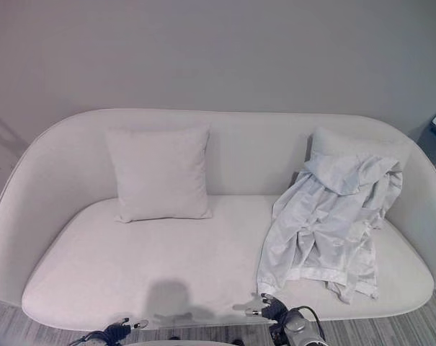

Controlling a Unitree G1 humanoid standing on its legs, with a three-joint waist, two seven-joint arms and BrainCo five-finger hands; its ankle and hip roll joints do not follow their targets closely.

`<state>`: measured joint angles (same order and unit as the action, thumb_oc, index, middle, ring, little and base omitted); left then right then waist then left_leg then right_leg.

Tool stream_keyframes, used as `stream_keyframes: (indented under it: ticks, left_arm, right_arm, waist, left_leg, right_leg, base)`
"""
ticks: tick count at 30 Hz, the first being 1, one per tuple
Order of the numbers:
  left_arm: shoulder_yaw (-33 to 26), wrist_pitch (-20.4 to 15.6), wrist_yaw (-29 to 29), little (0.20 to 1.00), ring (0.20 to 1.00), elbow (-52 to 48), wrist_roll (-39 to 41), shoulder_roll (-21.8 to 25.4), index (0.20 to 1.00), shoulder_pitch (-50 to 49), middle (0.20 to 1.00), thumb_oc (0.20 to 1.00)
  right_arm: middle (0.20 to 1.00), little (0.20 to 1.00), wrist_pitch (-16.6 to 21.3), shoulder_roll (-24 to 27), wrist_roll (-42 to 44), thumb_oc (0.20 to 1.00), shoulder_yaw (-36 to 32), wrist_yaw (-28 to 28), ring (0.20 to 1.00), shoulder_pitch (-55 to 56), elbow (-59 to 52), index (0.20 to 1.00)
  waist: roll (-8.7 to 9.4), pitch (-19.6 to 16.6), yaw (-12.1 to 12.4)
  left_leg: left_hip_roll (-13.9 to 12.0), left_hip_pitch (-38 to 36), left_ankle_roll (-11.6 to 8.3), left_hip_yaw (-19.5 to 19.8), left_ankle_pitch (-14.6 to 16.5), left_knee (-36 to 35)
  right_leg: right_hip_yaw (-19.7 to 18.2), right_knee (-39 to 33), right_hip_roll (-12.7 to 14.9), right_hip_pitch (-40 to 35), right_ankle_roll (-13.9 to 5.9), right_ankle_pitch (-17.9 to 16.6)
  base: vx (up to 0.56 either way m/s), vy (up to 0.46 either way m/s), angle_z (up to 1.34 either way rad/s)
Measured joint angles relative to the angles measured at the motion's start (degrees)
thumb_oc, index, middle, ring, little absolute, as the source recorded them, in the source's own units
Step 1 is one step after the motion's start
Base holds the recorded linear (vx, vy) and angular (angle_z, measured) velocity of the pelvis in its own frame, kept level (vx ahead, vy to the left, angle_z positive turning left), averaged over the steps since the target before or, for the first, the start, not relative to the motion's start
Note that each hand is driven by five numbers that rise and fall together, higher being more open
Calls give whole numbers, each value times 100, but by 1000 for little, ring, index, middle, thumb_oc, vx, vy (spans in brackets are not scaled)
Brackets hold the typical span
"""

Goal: Hang the clothes on the sofa on the clothes rack.

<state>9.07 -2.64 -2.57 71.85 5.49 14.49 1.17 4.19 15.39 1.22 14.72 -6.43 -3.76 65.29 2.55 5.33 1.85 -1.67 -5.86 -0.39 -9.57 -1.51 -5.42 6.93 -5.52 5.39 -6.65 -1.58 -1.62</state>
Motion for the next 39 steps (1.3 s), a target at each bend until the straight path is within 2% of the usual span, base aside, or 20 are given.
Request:
stream_keyframes:
  ticks: [8,10,13,16,17,18,19,20,22,24,26,28,30,31,33,39]
  left_arm:
    - [-17,-4,-4,1000,1000,73,13,44,1000,-128,1000,1000]
    - [-21,-20,-5,1000,1000,103,12,87,1000,-170,1000,1000]
    - [-66,-29,-2,1000,1000,264,10,108,1000,-164,1000,1000]
    - [-40,-30,-13,1000,1000,420,5,125,1000,-216,1000,1000]
    - [-22,-24,-11,1000,1000,434,5,139,1000,-227,1000,1000]
    - [-8,-23,-14,1000,1000,428,5,198,1000,-231,1000,1000]
    - [-8,-23,-14,1000,1000,428,5,198,1000,-231,1000,1000]
    - [5,-23,-11,1000,1000,413,5,257,1000,-227,1000,1000]
    - [3,-22,-17,1000,1000,391,5,274,1000,-265,1000,1000]
    - [26,-23,-15,1000,1000,354,9,279,1000,-323,1000,1000]
    - [155,-4,-21,1000,1000,352,9,285,1000,-310,1000,1000]
    - [153,-18,-36,1000,1000,275,10,265,1000,-358,1000,1000]
    - [157,-21,-59,1000,1000,292,11,268,1000,-566,1000,1000]
    - [159,-11,-59,1000,1000,297,11,255,1000,-564,1000,1000]
    - [224,-18,-78,1000,1000,276,11,117,1000,-559,1000,1000]
    - [219,-31,-141,1000,1000,115,11,-258,1000,-523,1000,1000]
  right_arm:
    - [1000,1000,-82,67,-4,1000,-97,123,1000,136,395,1000]
    - [1000,1000,-83,64,-4,1000,-171,126,1000,123,400,1000]
    - [1000,1000,-94,109,-5,1000,-194,178,1000,124,445,1000]
    - [1000,1000,-110,116,-5,1000,-186,189,1000,94,495,1000]
    - [1000,1000,-111,119,-5,1000,-187,186,1000,101,499,1000]
    - [1000,1000,-112,100,-6,1000,-182,186,1000,95,557,1000]
    - [1000,1000,-112,100,-6,1000,-182,186,1000,95,557,1000]
    - [1000,1000,-112,102,-7,1000,-178,185,1000,68,624,1000]
    - [1000,1000,-105,98,-7,1000,-168,183,1000,72,624,1000]
    - [1000,1000,-101,98,-7,1000,-125,187,1000,60,649,1000]
    - [1000,1000,-94,46,-11,1000,151,180,1000,-12,824,1000]
    - [1000,1000,-95,-73,-9,1000,87,168,1000,199,838,1000]
    - [1000,1000,-18,-186,-6,1000,44,165,1000,275,905,1000]
    - [1000,1000,35,-203,-7,1000,39,167,1000,313,961,1000]
    - [1000,1000,59,-164,-8,1000,-5,187,1000,366,1130,1000]
    - [1000,1000,45,-92,-2,1000,-69,196,1000,521,1145,1000]
  waist:
    - [-188,-126,197]
    - [-207,-153,243]
    - [-255,-188,272]
    - [-230,-247,337]
    - [-236,-258,356]
    - [-228,-257,408]
    - [-228,-257,408]
    - [-272,-241,468]
    - [-295,-254,470]
    - [-307,-263,451]
    - [-246,-315,408]
    - [-169,-383,357]
    - [112,-644,389]
    - [190,-693,393]
    - [104,-783,377]
    - [-186,-772,240]
  left_leg:
    - [136,41,102,-2,64,1]
    - [178,37,147,4,49,2]
    - [180,-24,207,-7,91,-1]
    - [202,-27,229,-35,159,-2]
    - [168,-23,231,-63,148,-1]
    - [168,-27,330,-67,170,-1]
    - [168,-27,330,-67,170,-1]
    - [137,-63,423,-84,176,-2]
    - [123,-114,428,-60,182,-3]
    - [121,-102,428,-36,182,-2]
    - [111,5,410,50,165,3]
    - [82,-14,359,159,143,1]
    - [85,-8,175,252,157,6]
    - [60,-15,77,292,150,21]
    - [-181,-17,-146,406,76,41]
    - [-739,-21,-453,512,76,-2]
  right_leg:
    - [2,31,131,38,41,10]
    - [0,67,151,23,-70,-71]
    - [-1,224,168,42,-57,-77]
    - [-10,581,186,244,-9,-109]
    - [-21,642,184,303,88,-156]
    - [11,711,184,307,208,-226]
    - [11,711,184,307,208,-226]
    - [6,938,198,436,232,-185]
    - [-36,1021,248,529,24,-101]
    - [16,468,345,554,-83,-96]
    - [-67,68,411,621,-231,-245]
    - [-116,303,481,589,-251,-258]
    - [-4,127,482,436,-223,-424]
    - [15,10,461,311,-516,-411]
    - [82,27,220,267,-437,-360]
    - [259,17,-312,176,-74,-184]
  base:
    - [46,173,1]
    - [50,181,-2]
    - [30,114,-3]
    - [26,90,-7]
    - [0,0,0]
    - [39,14,4]
    - [45,-34,0]
    - [75,-85,-5]
    - [64,-142,0]
    - [29,-216,1]
    - [28,-248,31]
    - [71,-385,49]
    - [28,-269,14]
    - [12,-139,13]
    - [27,-165,17]
    - [9,-115,10]
